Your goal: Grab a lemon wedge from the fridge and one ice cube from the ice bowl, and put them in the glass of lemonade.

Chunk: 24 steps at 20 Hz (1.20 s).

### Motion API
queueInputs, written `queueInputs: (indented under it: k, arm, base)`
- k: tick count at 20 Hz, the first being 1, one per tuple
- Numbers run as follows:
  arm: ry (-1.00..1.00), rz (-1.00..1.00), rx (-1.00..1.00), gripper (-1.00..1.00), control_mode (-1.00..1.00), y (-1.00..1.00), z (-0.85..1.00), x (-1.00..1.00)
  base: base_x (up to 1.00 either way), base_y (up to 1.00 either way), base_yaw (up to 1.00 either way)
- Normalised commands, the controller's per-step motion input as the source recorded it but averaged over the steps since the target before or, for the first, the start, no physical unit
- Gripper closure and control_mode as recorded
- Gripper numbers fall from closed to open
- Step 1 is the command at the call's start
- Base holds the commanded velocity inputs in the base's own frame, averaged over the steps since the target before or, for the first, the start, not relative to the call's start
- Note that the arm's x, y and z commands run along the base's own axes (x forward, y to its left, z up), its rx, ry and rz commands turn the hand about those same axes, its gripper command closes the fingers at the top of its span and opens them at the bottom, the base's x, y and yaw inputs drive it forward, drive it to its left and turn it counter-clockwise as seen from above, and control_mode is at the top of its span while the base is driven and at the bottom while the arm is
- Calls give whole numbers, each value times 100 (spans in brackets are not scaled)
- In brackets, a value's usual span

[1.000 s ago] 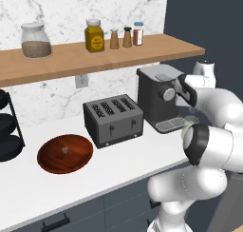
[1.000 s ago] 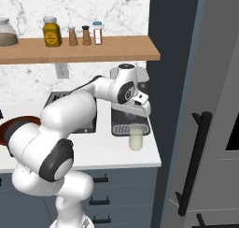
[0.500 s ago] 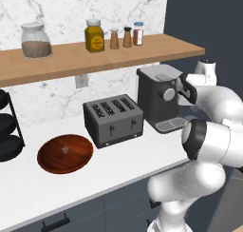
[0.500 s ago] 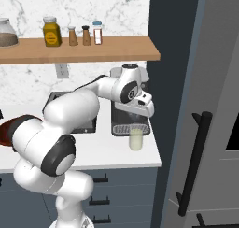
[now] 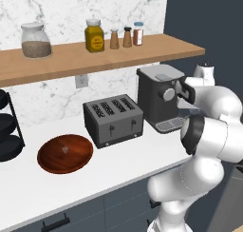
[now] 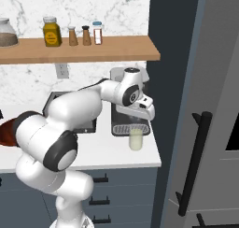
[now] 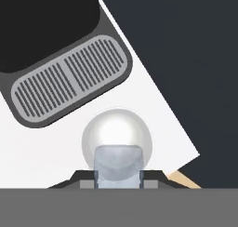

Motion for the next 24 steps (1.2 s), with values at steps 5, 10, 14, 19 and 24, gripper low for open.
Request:
queueInputs:
  k: [5,10,14,19,24]
  arm:
    - [0,0,0,100,-100,0,-29,0]
    - [0,0,0,100,-100,0,-5,9]
    - [0,0,0,100,-100,0,0,0]
    - [0,0,0,-100,-100,0,0,0]
    - [0,0,0,-100,-100,0,0,0]
  base:
    - [0,0,0]
    - [0,0,0]
    - [0,0,0]
    - [0,0,0]
    - [0,0,0]
